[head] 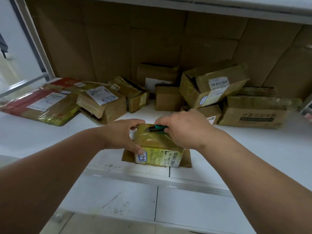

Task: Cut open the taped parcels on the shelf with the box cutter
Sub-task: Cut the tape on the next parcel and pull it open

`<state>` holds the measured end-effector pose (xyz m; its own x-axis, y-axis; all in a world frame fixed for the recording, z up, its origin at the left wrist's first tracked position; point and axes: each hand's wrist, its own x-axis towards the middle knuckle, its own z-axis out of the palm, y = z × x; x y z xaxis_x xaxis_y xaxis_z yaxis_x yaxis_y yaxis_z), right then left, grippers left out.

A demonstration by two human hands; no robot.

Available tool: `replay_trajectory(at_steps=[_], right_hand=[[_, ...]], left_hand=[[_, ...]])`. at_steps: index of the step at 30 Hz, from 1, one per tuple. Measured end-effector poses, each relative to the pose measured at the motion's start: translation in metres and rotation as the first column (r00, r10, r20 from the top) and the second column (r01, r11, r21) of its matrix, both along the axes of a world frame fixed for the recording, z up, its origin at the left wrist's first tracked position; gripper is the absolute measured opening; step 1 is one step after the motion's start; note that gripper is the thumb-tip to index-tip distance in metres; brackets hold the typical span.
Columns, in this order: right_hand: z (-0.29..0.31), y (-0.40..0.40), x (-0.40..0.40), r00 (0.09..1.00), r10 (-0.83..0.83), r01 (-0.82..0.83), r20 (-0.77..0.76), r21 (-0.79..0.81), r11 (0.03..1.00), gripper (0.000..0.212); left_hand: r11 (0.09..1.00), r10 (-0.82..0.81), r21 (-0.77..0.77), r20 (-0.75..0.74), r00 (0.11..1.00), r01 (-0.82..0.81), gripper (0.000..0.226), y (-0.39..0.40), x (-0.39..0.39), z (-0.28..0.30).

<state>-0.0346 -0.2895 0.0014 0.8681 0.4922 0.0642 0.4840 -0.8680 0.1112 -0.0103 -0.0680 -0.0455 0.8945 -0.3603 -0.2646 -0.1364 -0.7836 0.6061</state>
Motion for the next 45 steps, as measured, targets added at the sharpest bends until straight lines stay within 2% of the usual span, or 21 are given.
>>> replay_trajectory(at_steps=[8,12,15,18,21,24,30,37,45], right_hand=[[0.004,0.026,0.009,0.999,0.039,-0.038,0.011,-0.088,0.995,0.044],[0.008,0.035,0.011,0.997,0.036,-0.044,-0.070,-0.121,0.992,0.048],[0.016,0.036,0.012,0.993,0.030,-0.049,-0.110,-0.173,0.984,0.044],[0.019,0.036,0.013,0.997,0.046,-0.059,-0.062,-0.232,0.971,0.036],[0.014,0.039,0.008,0.997,0.074,-0.074,-0.012,-0.224,0.972,0.039],[0.013,0.042,0.002,0.998,0.059,-0.064,-0.029,-0.208,0.976,0.044],[0.018,0.046,-0.004,1.000,0.026,-0.027,-0.008,-0.236,0.971,0.040],[0.026,0.043,-0.004,0.997,0.071,-0.068,-0.003,-0.328,0.942,0.039],[0.027,0.016,-0.010,1.000,0.029,-0.027,-0.002,-0.456,0.889,0.042]], left_hand=[[0.993,-0.061,0.110,0.129,0.990,0.047,0.107,0.002,0.002,0.000],[0.990,-0.058,0.137,0.149,0.987,0.037,0.107,0.003,-0.001,-0.001],[0.986,-0.055,0.163,0.154,0.987,0.030,0.106,0.003,-0.001,-0.002],[0.981,-0.068,0.189,0.164,0.984,0.036,0.106,0.003,-0.001,-0.002],[0.978,-0.063,0.209,0.170,0.983,0.026,0.105,0.005,-0.002,-0.002],[0.971,-0.076,0.237,0.181,0.980,0.031,0.105,0.005,-0.002,-0.002],[0.968,-0.079,0.248,0.192,0.978,0.029,0.106,-0.001,-0.002,0.001],[0.960,-0.081,0.278,0.205,0.975,0.022,0.106,-0.001,-0.001,-0.002],[0.957,-0.068,0.291,0.201,0.977,0.007,0.107,0.001,0.003,-0.005]])
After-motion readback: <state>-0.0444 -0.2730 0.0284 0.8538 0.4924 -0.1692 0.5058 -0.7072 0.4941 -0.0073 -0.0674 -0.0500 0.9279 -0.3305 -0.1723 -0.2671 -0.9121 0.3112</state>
